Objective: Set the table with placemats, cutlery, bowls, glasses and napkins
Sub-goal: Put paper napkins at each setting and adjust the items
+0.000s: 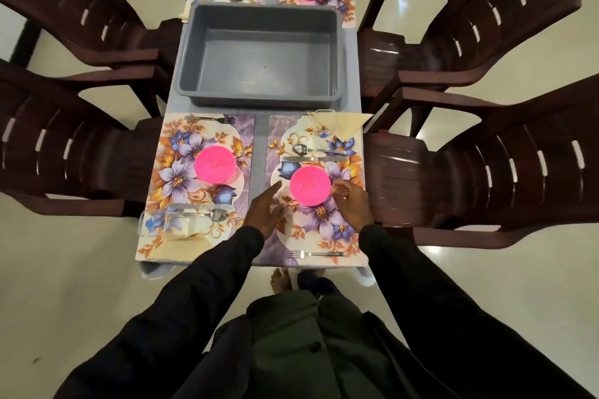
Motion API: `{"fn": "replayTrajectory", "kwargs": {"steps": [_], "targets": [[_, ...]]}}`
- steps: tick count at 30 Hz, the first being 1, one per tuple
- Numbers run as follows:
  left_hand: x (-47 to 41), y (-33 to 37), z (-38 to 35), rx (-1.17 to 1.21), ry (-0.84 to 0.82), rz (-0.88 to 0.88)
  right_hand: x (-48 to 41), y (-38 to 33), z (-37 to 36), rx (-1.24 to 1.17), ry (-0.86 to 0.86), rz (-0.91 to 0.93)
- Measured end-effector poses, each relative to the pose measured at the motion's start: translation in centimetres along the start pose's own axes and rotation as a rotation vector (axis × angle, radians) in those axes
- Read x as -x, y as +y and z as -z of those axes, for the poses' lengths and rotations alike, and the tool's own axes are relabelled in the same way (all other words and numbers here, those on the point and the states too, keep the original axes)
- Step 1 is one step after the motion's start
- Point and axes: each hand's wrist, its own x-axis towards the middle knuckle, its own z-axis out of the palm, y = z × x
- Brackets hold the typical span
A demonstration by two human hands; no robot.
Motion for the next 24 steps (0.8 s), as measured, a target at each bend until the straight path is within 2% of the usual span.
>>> {"fn": "replayTrajectory", "kwargs": {"steps": [3, 6, 14, 18, 24], "targets": [[-1.9, 1.8, -0.4, 0.248, 0.048, 0.147, -2.6, -0.5, -0.4, -0.011, -0.084, -0.040], [-3.5, 2.8, -0.8, 0.374, 0.055, 0.224, -3.8, 0.0, -0.6, 0.030, -0.134, 0.005], [-3.3, 0.7, -1.9, 0.385, 0.073, 0.298, -2.4, 0.9, 0.0, -0.037, -0.199, -0.018], [-2.7, 0.3, -2.2, 0.451, 0.060, 0.313, -1.2, 1.4, 0.3, -0.121, -0.218, -0.078], [-2.3, 0.5, -2.1, 0.541, 0.006, 0.324, -0.4, 1.4, 1.3, -0.118, -0.203, -0.066]]}}
